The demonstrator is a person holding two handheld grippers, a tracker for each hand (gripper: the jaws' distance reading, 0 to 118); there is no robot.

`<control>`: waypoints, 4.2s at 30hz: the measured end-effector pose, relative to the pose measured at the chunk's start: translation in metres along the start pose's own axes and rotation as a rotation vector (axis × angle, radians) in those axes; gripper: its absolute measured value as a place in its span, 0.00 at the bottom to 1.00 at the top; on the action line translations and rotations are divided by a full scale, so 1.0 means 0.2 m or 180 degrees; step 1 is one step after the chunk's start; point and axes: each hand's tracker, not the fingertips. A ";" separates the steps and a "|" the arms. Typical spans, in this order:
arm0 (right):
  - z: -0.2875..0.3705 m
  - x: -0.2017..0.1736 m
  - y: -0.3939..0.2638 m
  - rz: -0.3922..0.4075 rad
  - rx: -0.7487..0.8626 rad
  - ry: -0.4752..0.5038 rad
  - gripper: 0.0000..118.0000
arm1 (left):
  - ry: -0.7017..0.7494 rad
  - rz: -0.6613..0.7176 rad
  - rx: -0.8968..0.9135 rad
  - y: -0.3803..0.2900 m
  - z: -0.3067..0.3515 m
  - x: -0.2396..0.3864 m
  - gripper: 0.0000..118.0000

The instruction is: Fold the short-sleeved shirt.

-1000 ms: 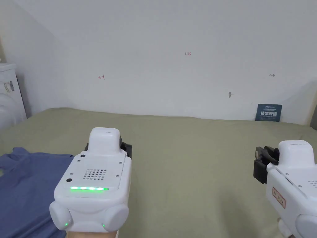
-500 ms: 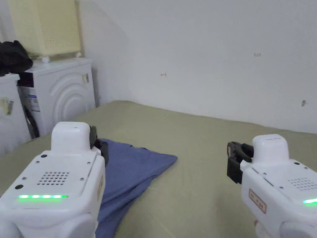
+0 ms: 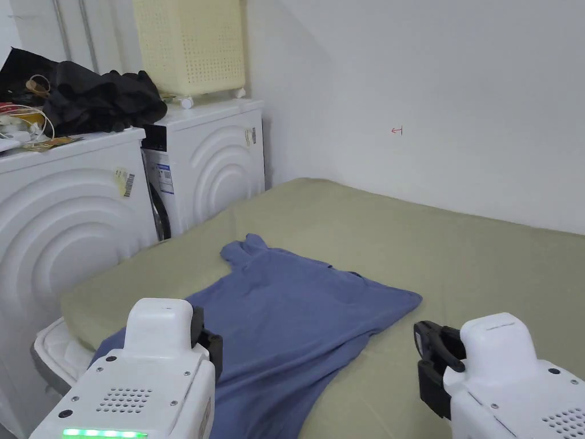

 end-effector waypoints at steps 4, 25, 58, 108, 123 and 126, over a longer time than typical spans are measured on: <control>-0.01 0.20 -0.02 0.0000 -0.0080 -0.0219 0.02 | -0.0295 -0.0190 -0.0116 0.09 -0.23 0.07 0.06; 0.15 1.05 -0.53 -0.0432 -0.0968 -0.1347 0.02 | -0.1200 -0.0719 -0.2855 -0.06 -2.19 0.86 1.00; 0.71 1.12 -0.39 -0.0484 -0.0592 -0.1949 0.02 | -0.2319 -0.0367 -0.1830 0.32 -1.77 1.33 0.01; 0.95 1.09 -0.44 -0.0863 -0.0510 -0.2074 0.01 | -0.1985 -0.0162 -0.0417 -0.09 -0.45 1.08 0.85; 0.88 1.11 -0.52 -0.0886 -0.0648 -0.1989 0.01 | -0.1809 -0.0476 -0.0751 -0.13 -0.58 1.04 0.00; 0.88 1.14 -0.54 -0.0895 -0.0707 -0.2018 0.01 | -0.1990 -0.0612 -0.0954 -0.02 -0.83 1.16 0.00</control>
